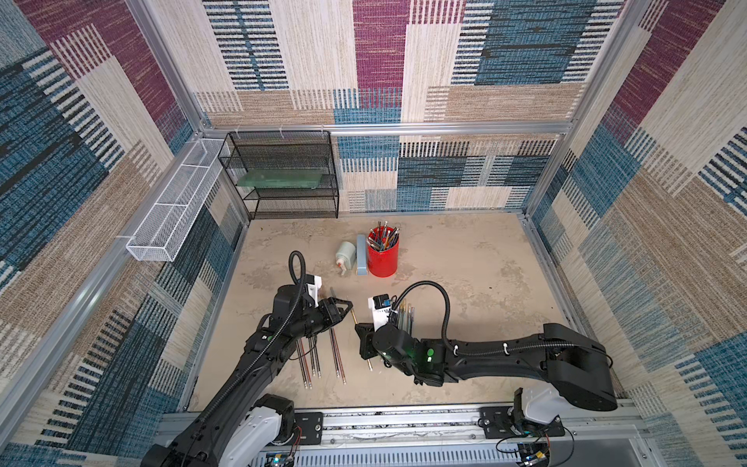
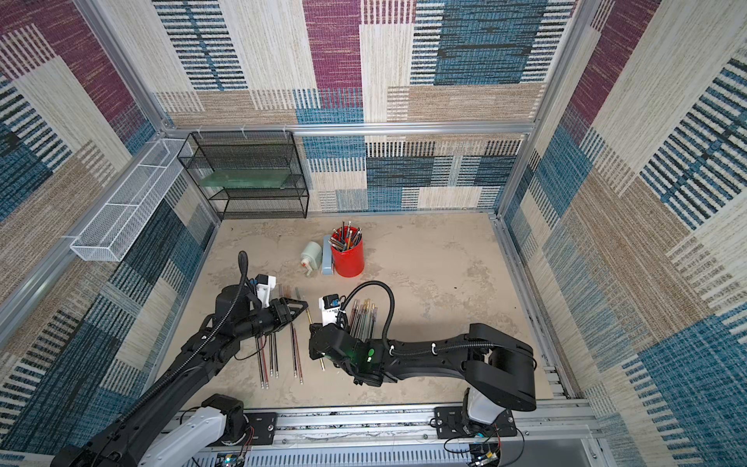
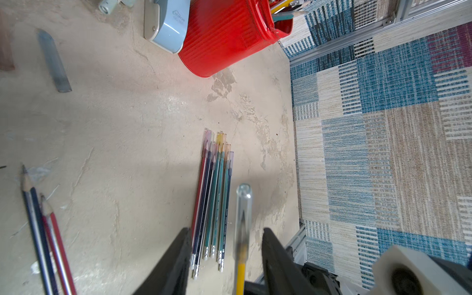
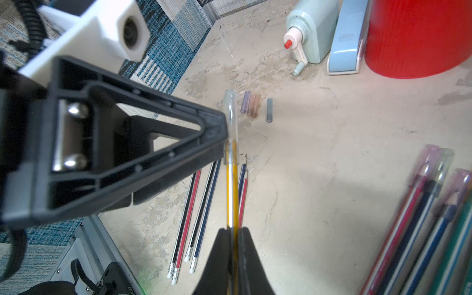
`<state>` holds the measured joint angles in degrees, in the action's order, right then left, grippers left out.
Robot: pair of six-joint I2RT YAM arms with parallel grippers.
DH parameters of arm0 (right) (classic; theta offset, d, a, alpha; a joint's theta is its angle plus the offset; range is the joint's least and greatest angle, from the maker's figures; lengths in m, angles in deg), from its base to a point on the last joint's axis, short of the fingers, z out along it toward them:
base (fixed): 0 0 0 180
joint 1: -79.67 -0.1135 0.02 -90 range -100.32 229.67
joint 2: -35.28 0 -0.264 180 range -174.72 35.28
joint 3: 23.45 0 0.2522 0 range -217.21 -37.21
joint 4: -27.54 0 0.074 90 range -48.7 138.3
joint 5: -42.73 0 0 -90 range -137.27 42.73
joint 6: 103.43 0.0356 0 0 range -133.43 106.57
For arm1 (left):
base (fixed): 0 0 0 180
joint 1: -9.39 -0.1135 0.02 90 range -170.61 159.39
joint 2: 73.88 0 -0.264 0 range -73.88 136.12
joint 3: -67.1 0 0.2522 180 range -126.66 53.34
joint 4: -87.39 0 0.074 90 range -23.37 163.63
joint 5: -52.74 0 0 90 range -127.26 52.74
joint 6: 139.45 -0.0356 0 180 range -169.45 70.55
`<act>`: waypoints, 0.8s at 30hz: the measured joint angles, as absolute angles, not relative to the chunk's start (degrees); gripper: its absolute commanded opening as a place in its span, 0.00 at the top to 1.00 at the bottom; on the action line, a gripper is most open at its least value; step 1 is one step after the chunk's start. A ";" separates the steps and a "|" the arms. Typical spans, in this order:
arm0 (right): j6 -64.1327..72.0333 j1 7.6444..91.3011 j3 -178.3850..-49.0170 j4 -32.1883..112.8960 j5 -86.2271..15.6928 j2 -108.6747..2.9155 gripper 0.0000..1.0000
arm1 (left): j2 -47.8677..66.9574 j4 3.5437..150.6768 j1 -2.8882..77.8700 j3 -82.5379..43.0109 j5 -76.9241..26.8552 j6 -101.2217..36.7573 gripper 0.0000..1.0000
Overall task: Remove the protective cover of the pencils
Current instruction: Remove the protective sleeve from the pencil.
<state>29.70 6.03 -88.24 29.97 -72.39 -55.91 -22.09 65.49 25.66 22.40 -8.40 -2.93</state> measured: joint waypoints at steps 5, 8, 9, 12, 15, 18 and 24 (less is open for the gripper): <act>29.15 5.18 -88.26 29.95 -72.54 -55.87 1.00 | -20.00 66.75 25.69 21.90 -8.40 -2.91 0.69; 29.13 5.18 -88.28 29.95 -72.72 -55.78 0.99 | -19.80 67.37 25.80 21.46 -8.40 -2.86 0.74; 29.00 5.15 -88.28 29.93 -72.83 -55.76 0.99 | -19.82 67.54 25.95 21.42 -8.42 -2.80 0.75; 28.72 5.11 -88.28 29.93 -73.09 -55.74 0.99 | -20.17 67.83 26.17 21.55 -8.45 -2.75 0.77; 28.69 5.11 -88.61 30.02 -73.18 -55.74 0.99 | -20.37 67.85 26.30 21.64 -8.45 -2.73 0.78; 28.52 5.13 -88.89 29.99 -73.20 -55.87 0.99 | -20.39 67.87 26.30 21.64 -8.42 -2.73 0.68; 28.50 5.28 -89.98 30.06 -73.18 -56.09 0.99 | -20.39 67.85 26.39 21.68 -8.27 -2.73 0.76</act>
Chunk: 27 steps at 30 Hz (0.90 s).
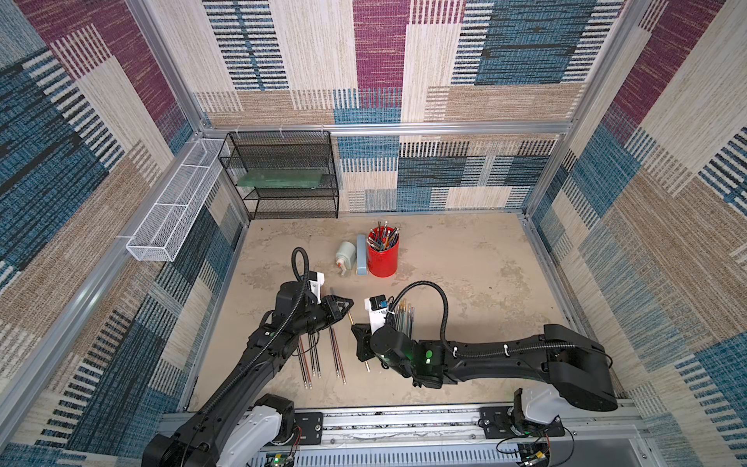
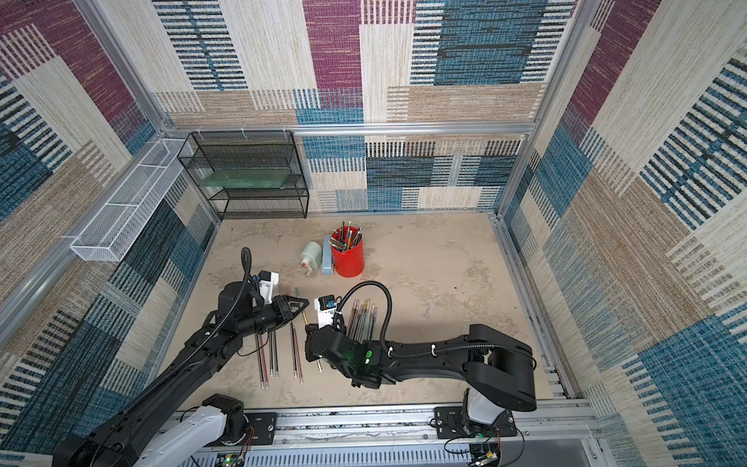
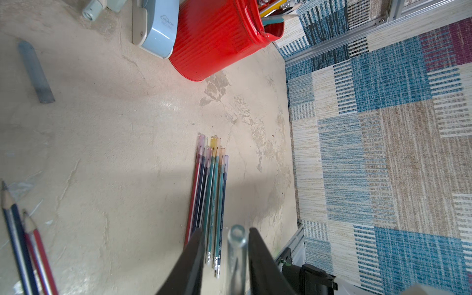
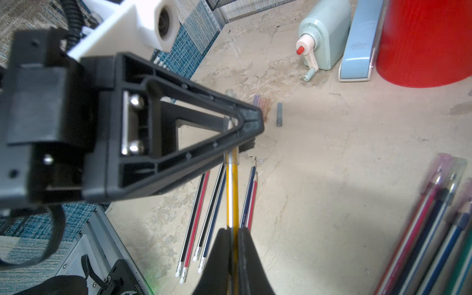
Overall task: Remove the protective cover of the pencils
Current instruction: Remove the protective sleeve from the pencil.
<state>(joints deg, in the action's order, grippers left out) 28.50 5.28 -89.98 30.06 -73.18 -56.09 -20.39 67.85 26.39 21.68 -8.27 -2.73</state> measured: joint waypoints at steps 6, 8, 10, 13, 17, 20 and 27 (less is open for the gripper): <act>28.30 5.53 -90.40 30.23 -73.09 -56.53 0.99 | -20.63 68.13 26.39 21.83 -8.29 -2.73 0.84; 28.32 5.68 -90.55 30.28 -72.72 -56.66 0.99 | -20.65 68.13 26.39 21.83 -8.40 -2.73 0.87; 28.30 5.77 -90.81 30.47 -72.37 -56.85 1.00 | -20.74 68.24 26.39 21.83 -8.55 -2.69 0.88; 28.04 5.77 -90.84 30.41 -72.33 -57.16 1.00 | -21.11 68.28 26.39 22.10 -9.04 -2.45 0.88; 27.91 5.77 -90.81 30.13 -72.33 -57.14 1.00 | -21.05 68.04 26.43 21.62 -10.19 -1.68 0.91; 27.89 5.74 -90.14 29.19 -72.30 -56.53 1.00 | -20.74 67.78 26.39 20.57 -10.98 -1.68 0.92; 27.71 5.55 -88.78 29.19 -72.28 -55.78 1.00 | -19.19 68.28 25.56 19.56 -13.38 -1.51 0.94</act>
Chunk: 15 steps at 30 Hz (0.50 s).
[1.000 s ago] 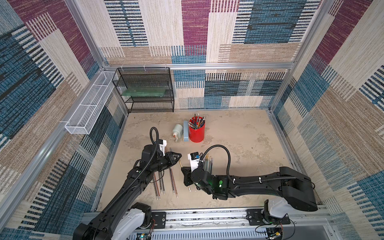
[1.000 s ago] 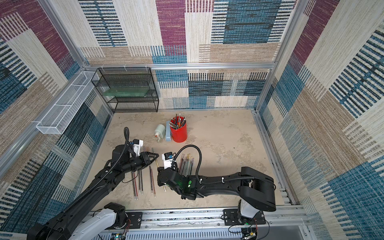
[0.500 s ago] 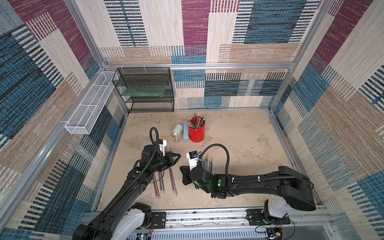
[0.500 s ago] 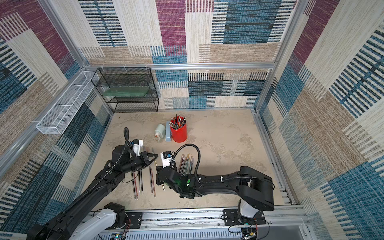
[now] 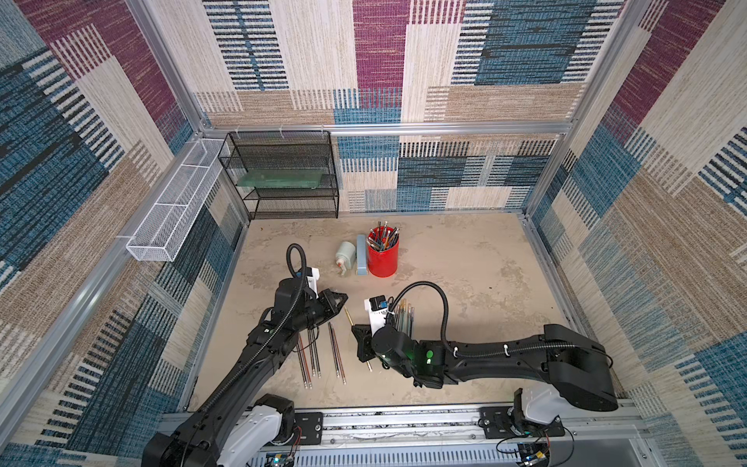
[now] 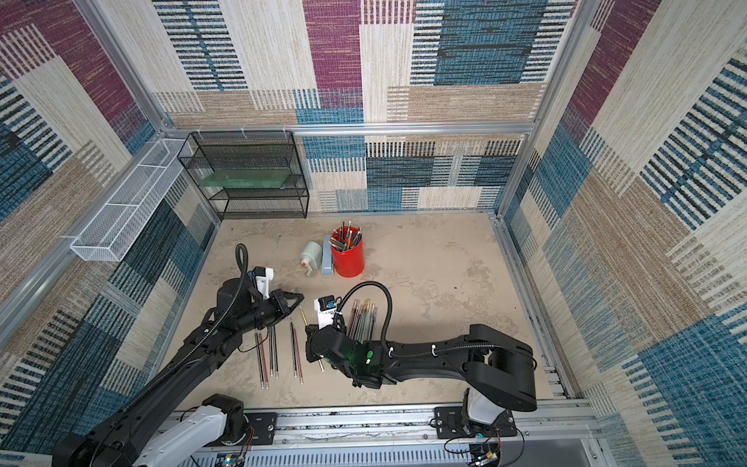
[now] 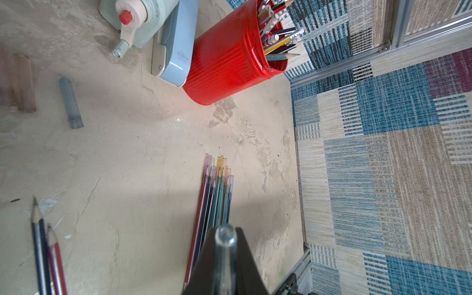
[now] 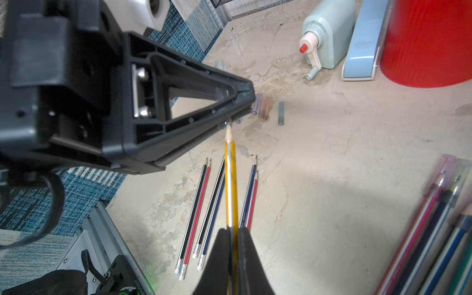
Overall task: Remove the protective cover of the pencils
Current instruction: Remove the protective sleeve from the pencil.
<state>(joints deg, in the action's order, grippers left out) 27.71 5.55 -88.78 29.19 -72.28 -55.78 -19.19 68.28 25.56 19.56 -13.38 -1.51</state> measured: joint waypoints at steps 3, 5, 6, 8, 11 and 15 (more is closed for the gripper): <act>27.73 5.55 -88.02 29.21 -72.35 -55.65 1.00 | -18.20 68.79 25.10 18.93 -14.57 -1.49 0.93; 27.76 5.55 -87.54 29.21 -72.37 -55.56 1.00 | -17.48 68.96 24.88 18.60 -14.57 -1.47 0.94; 27.78 5.55 -87.38 29.25 -72.39 -55.45 1.00 | -17.05 69.01 24.83 18.27 -14.57 -1.47 0.94; 28.19 5.57 -87.16 29.23 -72.37 -55.15 1.00 | -16.24 69.09 24.77 17.48 -14.57 -1.47 0.94; 28.41 5.68 -86.27 29.14 -72.67 -54.80 1.00 | -15.06 69.49 24.51 16.79 -14.59 -1.49 0.94; 29.50 6.36 -85.53 29.53 -72.92 -54.78 1.00 | -12.98 69.51 24.40 16.02 -14.83 -1.68 0.95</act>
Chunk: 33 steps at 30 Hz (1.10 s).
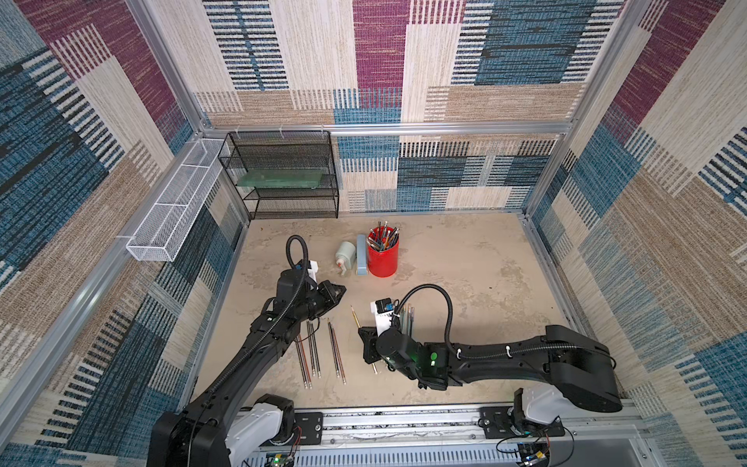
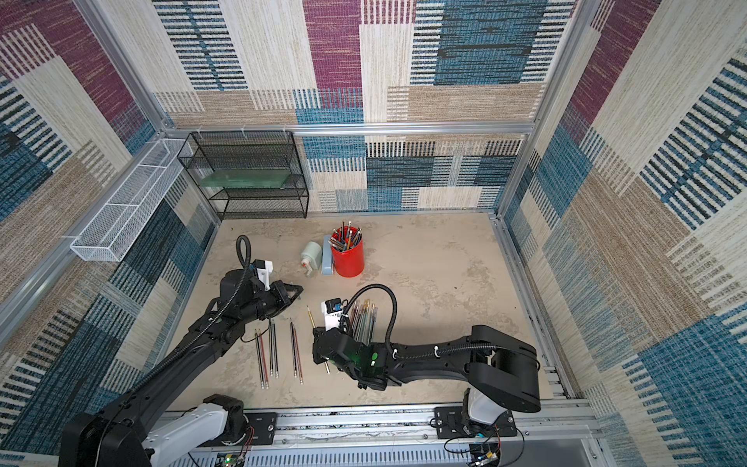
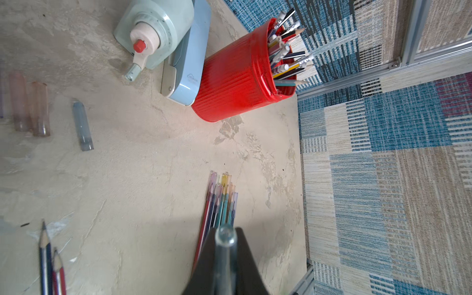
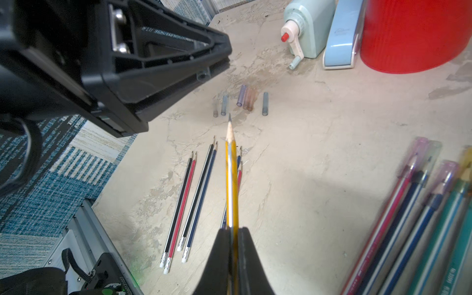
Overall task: Remove the protective cover of the pencils
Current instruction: Place the pencil at the center of the board.
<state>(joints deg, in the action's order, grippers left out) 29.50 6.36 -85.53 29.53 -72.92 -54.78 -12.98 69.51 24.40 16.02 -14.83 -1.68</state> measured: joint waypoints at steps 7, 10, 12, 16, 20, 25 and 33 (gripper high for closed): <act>31.78 8.19 -85.04 30.32 -73.16 -55.30 1.00 | -9.90 69.42 24.29 14.38 -14.83 -2.01 0.96; 33.31 9.59 -85.18 31.59 -72.70 -56.68 1.00 | -8.87 68.44 24.29 13.92 -16.14 -2.75 0.97; 34.51 10.71 -85.79 32.86 -72.30 -57.95 1.00 | -8.00 67.98 24.24 13.20 -16.27 -3.17 0.96; 36.04 11.65 -87.62 34.72 -71.43 -61.14 1.00 | -6.47 67.72 24.24 12.50 -16.42 -4.28 0.97; 37.72 11.93 -90.62 36.94 -69.77 -65.01 1.00 | -4.48 66.49 24.24 11.78 -17.47 -4.85 0.97; 40.69 11.12 -94.95 39.37 -68.37 -70.91 1.00 | -2.27 65.79 24.24 10.47 -17.41 -5.75 0.98; 43.75 9.57 -98.36 42.19 -67.23 -75.26 1.00 | -0.24 65.62 24.16 9.68 -17.43 -6.43 0.98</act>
<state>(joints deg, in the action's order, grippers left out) 43.75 9.57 -98.36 42.19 -67.23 -75.26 -0.24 65.62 24.16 9.68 -17.43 -6.43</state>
